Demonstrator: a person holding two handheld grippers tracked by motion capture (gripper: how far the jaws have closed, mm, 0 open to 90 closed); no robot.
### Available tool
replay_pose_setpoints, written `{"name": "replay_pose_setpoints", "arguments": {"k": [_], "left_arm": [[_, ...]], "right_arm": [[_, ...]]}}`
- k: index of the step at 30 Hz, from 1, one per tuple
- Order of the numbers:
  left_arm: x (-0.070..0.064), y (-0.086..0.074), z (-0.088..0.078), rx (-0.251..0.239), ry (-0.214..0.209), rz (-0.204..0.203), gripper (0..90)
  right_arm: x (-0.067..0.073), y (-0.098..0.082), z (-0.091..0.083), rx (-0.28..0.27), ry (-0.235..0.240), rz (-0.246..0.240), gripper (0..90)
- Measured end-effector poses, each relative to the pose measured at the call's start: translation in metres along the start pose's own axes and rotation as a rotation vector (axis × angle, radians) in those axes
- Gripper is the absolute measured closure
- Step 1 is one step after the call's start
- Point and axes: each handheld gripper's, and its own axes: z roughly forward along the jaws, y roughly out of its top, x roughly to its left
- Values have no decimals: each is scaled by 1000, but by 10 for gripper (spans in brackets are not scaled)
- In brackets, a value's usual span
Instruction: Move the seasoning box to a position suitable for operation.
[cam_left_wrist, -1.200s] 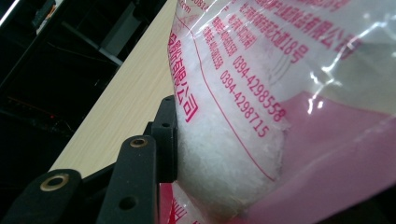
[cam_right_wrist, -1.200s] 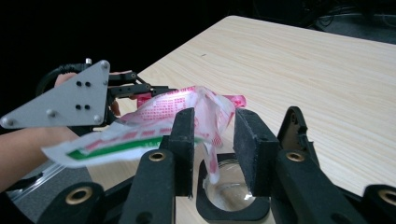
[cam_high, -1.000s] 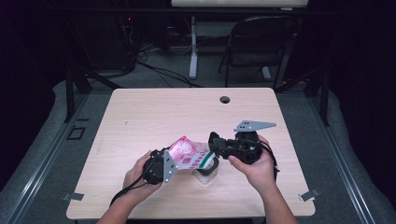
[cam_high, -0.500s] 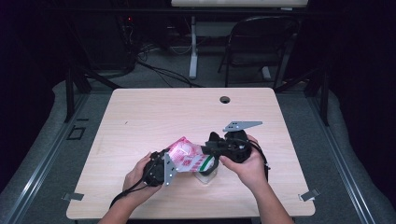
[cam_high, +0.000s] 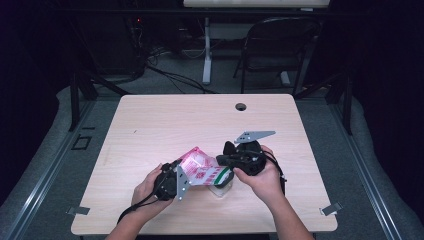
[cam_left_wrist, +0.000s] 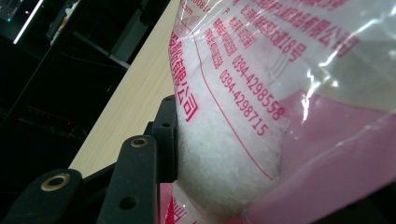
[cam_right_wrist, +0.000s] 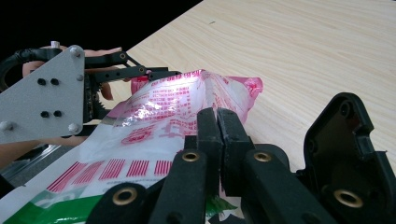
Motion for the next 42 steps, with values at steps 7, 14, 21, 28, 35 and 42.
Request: {"name": "replay_pose_setpoints", "arguments": {"k": [7, 14, 21, 28, 35, 42], "left_arm": [[0, 1, 0, 3, 10, 12, 616], [0, 1, 0, -2, 32, 23, 616], [3, 4, -1, 0, 49, 52, 617], [5, 8, -1, 5, 59, 71, 617], [10, 10, -3, 13, 74, 106, 617], [12, 14, -3, 21, 84, 132, 618]], "right_arm": [[2, 0, 0, -3, -9, -6, 900], [2, -1, 0, -6, -7, -9, 900], [1, -1, -1, -15, -5, -6, 900], [0, -1, -3, -26, -8, -4, 900], [0, -1, -4, -40, -7, -3, 900], [-1, -1, -5, -49, -6, 3, 900]]}}
